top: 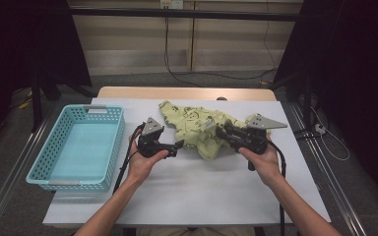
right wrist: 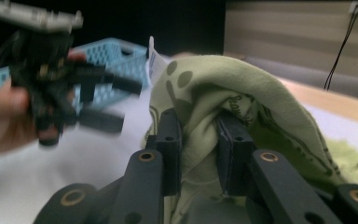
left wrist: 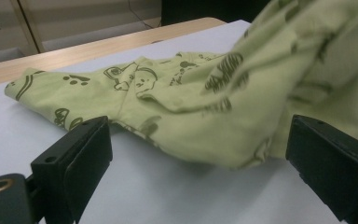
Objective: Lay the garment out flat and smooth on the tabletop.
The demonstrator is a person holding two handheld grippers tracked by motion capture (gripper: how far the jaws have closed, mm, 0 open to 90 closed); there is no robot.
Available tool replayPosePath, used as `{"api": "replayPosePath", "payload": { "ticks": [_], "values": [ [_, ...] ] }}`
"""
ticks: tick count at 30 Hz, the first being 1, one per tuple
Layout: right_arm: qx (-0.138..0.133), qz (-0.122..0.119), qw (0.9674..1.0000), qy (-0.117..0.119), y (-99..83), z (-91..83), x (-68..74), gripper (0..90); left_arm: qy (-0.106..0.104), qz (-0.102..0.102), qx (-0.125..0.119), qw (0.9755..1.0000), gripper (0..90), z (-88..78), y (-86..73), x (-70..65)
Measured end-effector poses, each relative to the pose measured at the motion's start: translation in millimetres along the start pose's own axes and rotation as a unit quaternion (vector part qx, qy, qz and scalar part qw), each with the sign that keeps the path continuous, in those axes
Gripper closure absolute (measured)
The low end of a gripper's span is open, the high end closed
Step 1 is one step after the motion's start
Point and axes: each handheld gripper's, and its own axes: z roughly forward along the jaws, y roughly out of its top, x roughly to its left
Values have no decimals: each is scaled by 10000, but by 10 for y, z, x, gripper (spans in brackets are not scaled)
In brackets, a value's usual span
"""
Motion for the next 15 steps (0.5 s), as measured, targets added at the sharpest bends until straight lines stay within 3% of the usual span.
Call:
{"api": "replayPosePath", "payload": {
  "ticks": [2, 5, 7, 9, 12, 15],
  "values": [
    [-37, 92, 9999, -79, 23, 52, -72, 729, -78, 42, 76, 9999, 110, 17, 1, -18],
    [180, 164, 9991, -344, -67, 154, -242, 719, -71, 67, 168, 9998, 152, 43, -11, -53],
    [375, 146, 9975, -587, -157, 221, -360, 706, -97, 102, 194, 9997, 185, 60, -17, -60],
    [413, 279, 9960, -743, -227, 265, -472, 691, -114, 89, 239, 9996, 211, 75, -25, -65],
    [419, 261, 9939, -991, -293, 307, -619, 678, -87, 79, 269, 9996, 224, 97, -38, -66],
    [762, 213, 9883, -1305, -405, 328, -716, 613, -117, 91, 288, 9995, 222, 109, -49, -76]
  ]
}}
